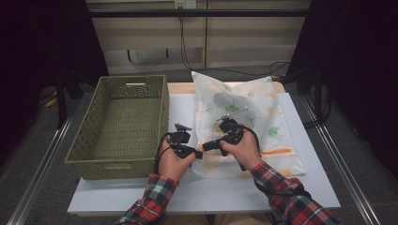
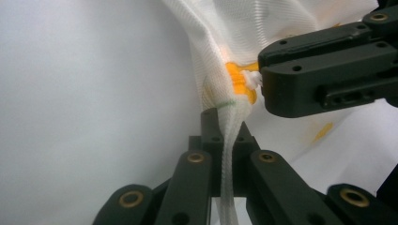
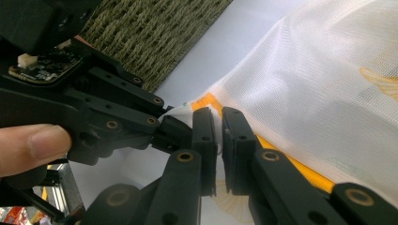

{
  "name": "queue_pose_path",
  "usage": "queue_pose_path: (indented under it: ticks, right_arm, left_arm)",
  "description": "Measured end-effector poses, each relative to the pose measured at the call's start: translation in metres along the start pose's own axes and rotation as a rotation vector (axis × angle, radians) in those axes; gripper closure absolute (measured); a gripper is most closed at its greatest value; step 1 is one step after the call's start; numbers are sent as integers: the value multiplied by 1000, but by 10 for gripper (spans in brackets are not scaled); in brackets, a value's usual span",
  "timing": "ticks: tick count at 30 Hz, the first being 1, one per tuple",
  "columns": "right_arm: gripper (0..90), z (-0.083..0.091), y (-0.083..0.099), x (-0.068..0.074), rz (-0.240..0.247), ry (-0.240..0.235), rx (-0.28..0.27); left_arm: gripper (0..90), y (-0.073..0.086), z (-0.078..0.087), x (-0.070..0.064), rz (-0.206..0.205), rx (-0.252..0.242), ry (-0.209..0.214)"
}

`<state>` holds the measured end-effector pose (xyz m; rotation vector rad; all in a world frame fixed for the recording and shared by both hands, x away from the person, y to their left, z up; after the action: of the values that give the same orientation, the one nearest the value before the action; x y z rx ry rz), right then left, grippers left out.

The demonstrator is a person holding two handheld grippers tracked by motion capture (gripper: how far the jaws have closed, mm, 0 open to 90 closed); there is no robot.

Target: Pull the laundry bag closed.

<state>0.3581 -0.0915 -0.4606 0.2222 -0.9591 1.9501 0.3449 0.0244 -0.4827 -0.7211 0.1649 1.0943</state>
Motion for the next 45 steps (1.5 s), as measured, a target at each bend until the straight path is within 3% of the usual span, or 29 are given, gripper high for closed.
queue_pose_path:
  ticks: [10,17,19,21,23,26,29,41,45]
  right_arm:
    - [850,2,0,2,5,-11,3]
    - [851,2,2,-3,4,18,2]
    - [851,2,2,-5,-20,9,1]
    - [851,2,2,-5,-9,16,0]
    - [852,1,2,-4,0,28,2]
    - [852,2,2,-5,-20,17,0]
    - [852,2,3,-5,-2,30,-3]
    - [852,3,4,-5,0,30,-10]
    - [852,4,2,-4,29,34,-26]
  left_arm:
    - [886,-2,-5,1,-20,24,10]
    - [894,-5,-1,-1,6,-5,21]
    - [894,-5,1,-2,7,-9,23]
    - [895,-5,1,-1,1,-3,15]
    - [895,-5,2,-2,21,-10,19]
    - [895,-5,3,-3,29,-12,27]
    - [895,-5,4,-2,11,-14,12]
    - [894,-5,4,-3,32,-17,15]
    - [893,-4,3,-3,33,7,21]
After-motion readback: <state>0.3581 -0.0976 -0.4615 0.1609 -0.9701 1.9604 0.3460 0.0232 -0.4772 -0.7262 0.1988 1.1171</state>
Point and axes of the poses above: each handheld gripper's, and its own axes: z roughly backward along the jaws, y roughly out of its underside, x roughly to its left, the point moved 6 cm from there along -z, roughly forward along the jaws, and after that the axes turned 3 degrees about -z, right-handed, at the moved point
